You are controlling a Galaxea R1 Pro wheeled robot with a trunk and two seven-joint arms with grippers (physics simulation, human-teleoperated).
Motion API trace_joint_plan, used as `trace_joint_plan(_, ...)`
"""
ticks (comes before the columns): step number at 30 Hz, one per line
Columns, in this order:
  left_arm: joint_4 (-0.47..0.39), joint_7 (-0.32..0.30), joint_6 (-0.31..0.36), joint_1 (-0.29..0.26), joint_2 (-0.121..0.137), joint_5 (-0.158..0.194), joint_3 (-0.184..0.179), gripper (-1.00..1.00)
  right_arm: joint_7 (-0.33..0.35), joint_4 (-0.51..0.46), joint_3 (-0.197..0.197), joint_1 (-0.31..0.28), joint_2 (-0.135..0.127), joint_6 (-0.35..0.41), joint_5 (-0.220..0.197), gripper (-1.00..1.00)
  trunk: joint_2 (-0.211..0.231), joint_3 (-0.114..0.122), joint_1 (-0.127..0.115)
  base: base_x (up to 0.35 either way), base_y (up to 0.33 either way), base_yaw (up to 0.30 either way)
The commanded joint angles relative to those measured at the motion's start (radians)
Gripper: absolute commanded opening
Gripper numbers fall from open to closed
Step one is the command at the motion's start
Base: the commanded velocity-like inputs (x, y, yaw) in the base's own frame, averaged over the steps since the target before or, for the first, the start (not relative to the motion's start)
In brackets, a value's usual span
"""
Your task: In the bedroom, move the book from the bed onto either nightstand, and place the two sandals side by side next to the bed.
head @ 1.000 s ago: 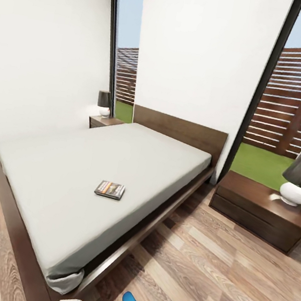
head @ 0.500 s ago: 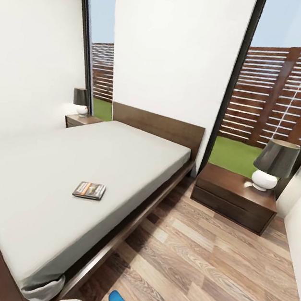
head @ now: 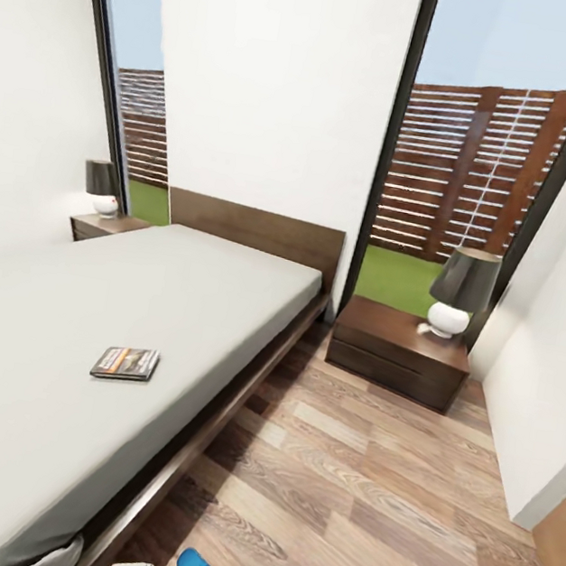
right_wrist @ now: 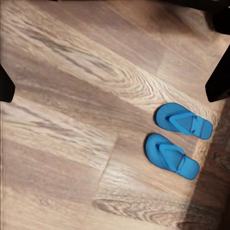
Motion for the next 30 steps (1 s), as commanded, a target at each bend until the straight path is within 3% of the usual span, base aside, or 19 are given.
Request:
trace_joint_plan(1, 0.001, -0.004, -0.002, 0.0, 0.0, 0.0, 0.005, 1.0, 0.004, 0.002, 0.004, -0.001, 0.0, -0.003, -0.007, 1.0, 0.0, -0.001, 0.0, 0.0, 0.0, -0.279)
trace_joint_plan(30, 0.001, -0.004, -0.002, -0.001, -0.001, -0.002, 0.005, 1.0, 0.004, 0.002, 0.004, 0.0, 0.0, -0.003, -0.007, 1.0, 0.0, -0.001, 0.0, 0.0, 0.0, -0.279)
